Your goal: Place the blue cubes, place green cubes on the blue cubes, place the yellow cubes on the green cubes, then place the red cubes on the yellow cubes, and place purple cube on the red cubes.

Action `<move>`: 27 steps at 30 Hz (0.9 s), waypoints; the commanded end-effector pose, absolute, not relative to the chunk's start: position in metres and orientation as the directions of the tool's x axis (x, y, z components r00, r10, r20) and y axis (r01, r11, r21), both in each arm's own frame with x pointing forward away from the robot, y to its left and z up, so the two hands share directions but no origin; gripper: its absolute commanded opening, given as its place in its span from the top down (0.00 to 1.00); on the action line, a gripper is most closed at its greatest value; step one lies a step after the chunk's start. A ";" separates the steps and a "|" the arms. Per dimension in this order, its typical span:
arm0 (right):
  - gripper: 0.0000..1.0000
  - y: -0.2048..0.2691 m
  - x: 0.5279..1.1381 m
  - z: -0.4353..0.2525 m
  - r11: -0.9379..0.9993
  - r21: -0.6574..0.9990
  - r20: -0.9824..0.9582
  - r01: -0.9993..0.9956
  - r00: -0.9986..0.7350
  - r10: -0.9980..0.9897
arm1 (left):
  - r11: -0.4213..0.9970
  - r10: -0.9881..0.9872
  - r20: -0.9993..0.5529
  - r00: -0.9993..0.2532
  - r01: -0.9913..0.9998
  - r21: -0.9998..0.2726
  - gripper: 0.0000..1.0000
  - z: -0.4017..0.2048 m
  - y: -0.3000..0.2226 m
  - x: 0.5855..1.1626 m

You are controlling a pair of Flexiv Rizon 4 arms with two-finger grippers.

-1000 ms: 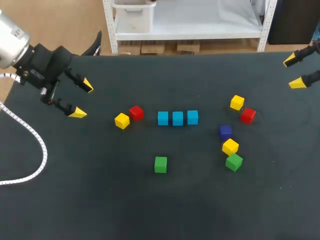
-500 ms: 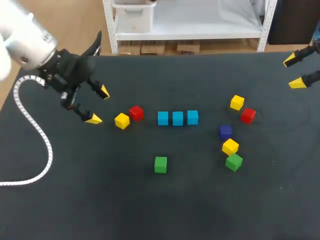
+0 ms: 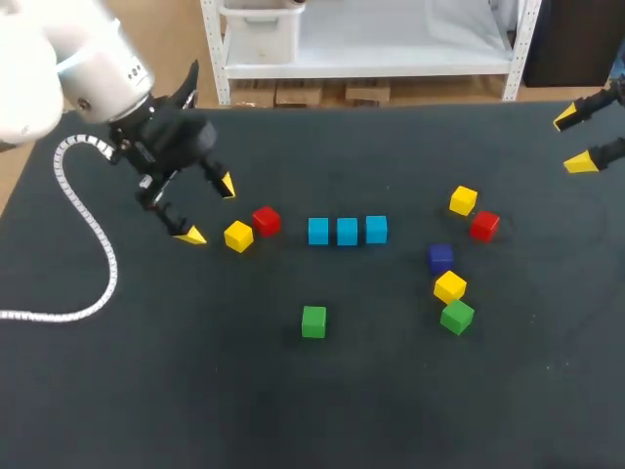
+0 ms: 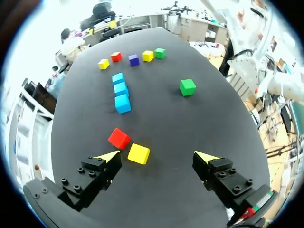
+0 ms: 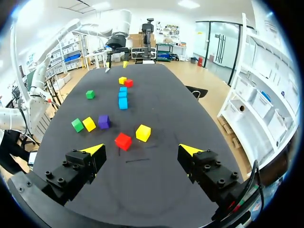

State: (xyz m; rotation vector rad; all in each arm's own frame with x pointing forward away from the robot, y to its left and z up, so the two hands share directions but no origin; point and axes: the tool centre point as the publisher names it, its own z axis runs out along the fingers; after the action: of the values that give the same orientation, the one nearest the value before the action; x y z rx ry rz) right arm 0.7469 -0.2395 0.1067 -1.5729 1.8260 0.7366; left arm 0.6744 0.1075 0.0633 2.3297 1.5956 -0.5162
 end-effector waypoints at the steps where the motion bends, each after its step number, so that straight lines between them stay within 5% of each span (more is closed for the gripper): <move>1: 0.00 -0.239 0.747 0.106 0.139 0.020 -0.753 -0.990 -0.106 -0.649 | -0.384 0.830 -0.435 0.351 0.923 0.012 0.00 0.061 0.105 0.680; 27: 0.00 -0.239 0.747 0.106 0.139 0.020 -0.753 -0.990 -0.106 -0.649 | -0.478 0.758 -0.468 0.455 0.875 0.076 0.00 0.027 0.107 0.693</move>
State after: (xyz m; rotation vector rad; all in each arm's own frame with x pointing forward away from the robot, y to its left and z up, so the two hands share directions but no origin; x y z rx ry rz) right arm 0.7470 -0.2395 0.1066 -1.5728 1.8259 0.7369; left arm 0.6876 0.1084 0.0320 2.3953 1.4028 -0.5304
